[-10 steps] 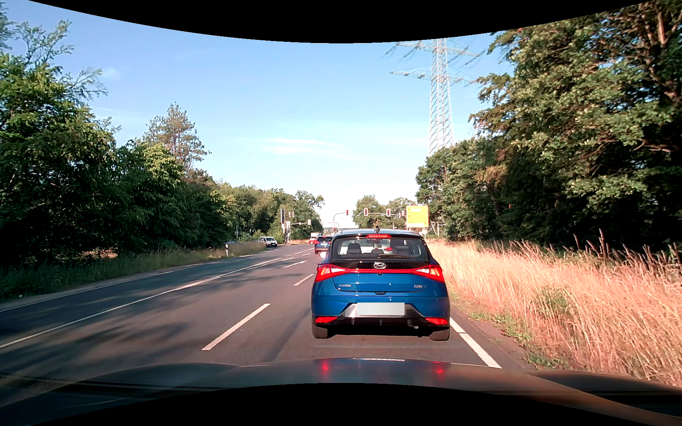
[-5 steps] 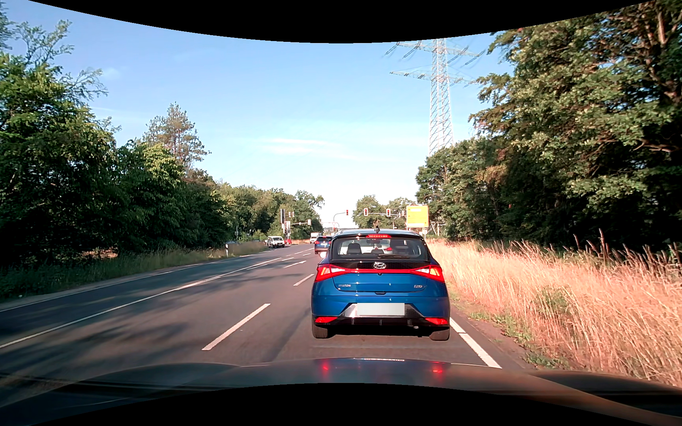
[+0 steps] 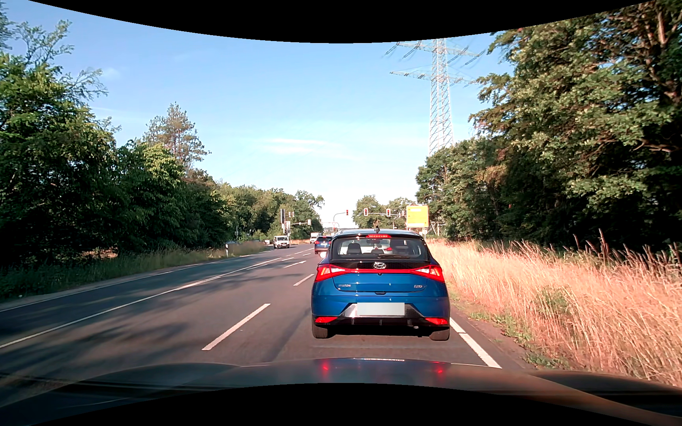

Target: Follow the waypoints while adhering to traffic rules and regulations

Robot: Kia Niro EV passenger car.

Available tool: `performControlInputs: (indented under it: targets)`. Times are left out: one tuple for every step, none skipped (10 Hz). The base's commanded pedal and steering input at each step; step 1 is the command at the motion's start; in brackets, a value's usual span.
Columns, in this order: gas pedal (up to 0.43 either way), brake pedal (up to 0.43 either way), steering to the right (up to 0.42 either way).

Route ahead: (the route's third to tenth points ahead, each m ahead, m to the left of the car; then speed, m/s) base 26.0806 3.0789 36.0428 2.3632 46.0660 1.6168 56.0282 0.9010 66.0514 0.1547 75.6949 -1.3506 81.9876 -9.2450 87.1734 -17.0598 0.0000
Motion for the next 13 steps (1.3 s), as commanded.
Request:
performControlInputs:
  targets:
    - [0.000, 0.244, -0.002]
    - [0.000, 0.244, -0.002]
    - [0.000, 0.244, -0.002]
    - [0.000, 0.244, -0.002]
    - [0.000, 0.244, -0.002]
    - [0.000, 0.244, -0.002]
    - [0.000, 0.244, -0.002]
    - [0.000, 0.244, -0.002]
    - [0.000, 0.244, -0.002]
    - [0.000, 0.244, -0.002]
    - [0.000, 0.244, -0.002]
    - [0.000, 0.244, -0.002]
    - [0.000, 0.244, -0.002]
